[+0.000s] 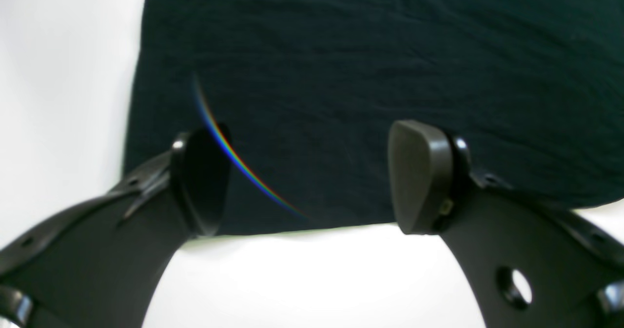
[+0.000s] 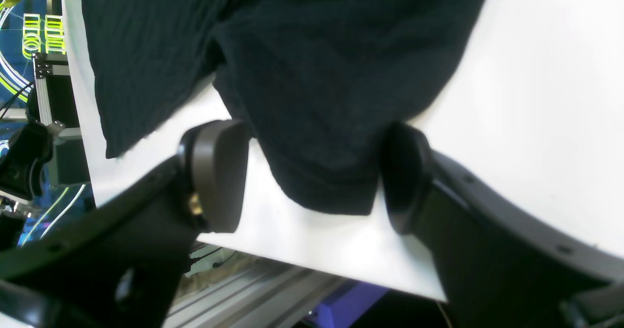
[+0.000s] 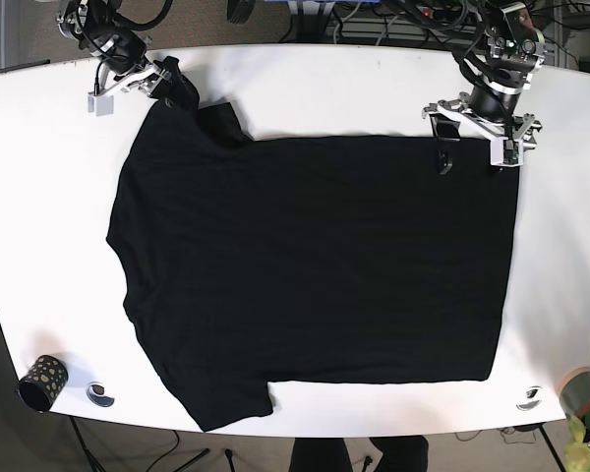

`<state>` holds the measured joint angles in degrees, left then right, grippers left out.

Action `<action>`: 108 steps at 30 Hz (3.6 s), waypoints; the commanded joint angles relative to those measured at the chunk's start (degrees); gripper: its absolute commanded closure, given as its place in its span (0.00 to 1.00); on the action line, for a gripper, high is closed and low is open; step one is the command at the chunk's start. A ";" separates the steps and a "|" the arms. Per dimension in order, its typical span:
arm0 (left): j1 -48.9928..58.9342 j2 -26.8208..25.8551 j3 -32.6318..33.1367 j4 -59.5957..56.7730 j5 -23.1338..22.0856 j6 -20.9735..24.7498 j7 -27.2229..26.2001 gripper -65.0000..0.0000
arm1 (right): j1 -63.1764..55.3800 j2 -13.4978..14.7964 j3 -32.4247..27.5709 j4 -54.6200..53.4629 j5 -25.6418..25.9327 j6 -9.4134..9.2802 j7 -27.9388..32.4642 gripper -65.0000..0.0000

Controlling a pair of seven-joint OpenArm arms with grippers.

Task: Fold the T-shirt properly
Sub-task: 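Lower both grippers onto the black shirt's shoulder corners, then grasp the shoulder corners and drag the shirt away from the hem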

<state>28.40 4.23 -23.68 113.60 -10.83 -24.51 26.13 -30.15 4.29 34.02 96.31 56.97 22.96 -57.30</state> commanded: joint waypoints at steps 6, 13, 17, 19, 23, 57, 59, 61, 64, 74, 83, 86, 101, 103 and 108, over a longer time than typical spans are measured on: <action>0.21 -0.41 -0.54 0.90 -1.08 -0.06 -1.47 0.28 | -0.49 0.23 -0.04 0.00 -3.21 -1.20 -1.12 0.51; -0.14 -0.41 -6.08 0.73 -4.77 -0.06 0.02 0.28 | -0.49 1.38 -3.82 0.00 -3.30 -1.20 -1.03 0.92; -2.16 -0.58 -10.56 0.73 -9.79 -0.06 8.02 0.28 | -0.57 1.38 -3.47 0.00 -3.30 -1.20 -0.86 1.00; -3.92 -1.64 -12.76 0.55 -11.19 -0.06 11.28 0.27 | -0.66 1.38 -3.47 0.17 -3.30 -1.20 -0.77 1.00; -5.06 -2.60 -13.90 -1.56 -13.92 -1.20 15.76 0.27 | -0.84 1.46 -3.38 0.35 -3.30 -1.20 -0.77 1.00; -12.62 -6.91 -17.86 -25.38 -16.20 -8.50 19.10 0.49 | -0.49 2.25 -3.38 0.35 -3.30 -1.20 -0.77 1.00; -13.59 -7.70 -17.68 -26.61 -16.38 -8.50 20.86 0.57 | -0.40 2.25 -3.38 0.35 -3.30 -1.20 -0.77 1.00; -14.29 -8.58 -17.59 -27.93 -16.47 -8.50 21.74 0.65 | -0.40 2.25 -3.38 0.35 -3.30 -1.20 -0.77 1.00; -14.56 -8.67 -17.59 -29.07 -16.47 -8.50 21.65 0.75 | -0.40 2.25 -3.38 0.35 -3.30 -1.20 -0.77 1.00; -15.52 -8.84 -17.68 -27.49 -16.38 -8.50 21.65 1.00 | -0.84 1.99 0.57 5.18 -3.30 -1.20 -0.68 1.00; -9.55 -8.58 -13.90 -13.60 -16.29 -8.59 21.65 1.00 | -3.47 2.08 4.09 8.17 -2.68 -1.11 -0.86 1.00; -6.82 -8.84 -11.70 -9.12 -16.29 -8.59 21.65 1.00 | -5.41 2.08 5.67 8.17 -2.68 0.03 -0.86 1.00; 6.10 -8.49 -16.80 -2.70 -16.29 -15.49 21.65 1.00 | -16.75 -1.00 9.10 14.94 -2.77 8.56 -0.86 1.00; 6.10 -8.41 -16.80 -2.70 -16.29 -15.49 21.65 1.00 | -16.75 -1.00 9.10 16.08 -2.68 8.82 -0.86 1.00; 3.20 -8.32 -16.63 -2.61 -16.55 -15.49 21.83 1.00 | -14.99 -1.00 10.51 16.43 -2.68 8.91 -0.86 1.00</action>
<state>32.47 -3.73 -40.03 109.84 -26.37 -39.92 48.82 -44.97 2.74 43.20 111.66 53.34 31.55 -58.98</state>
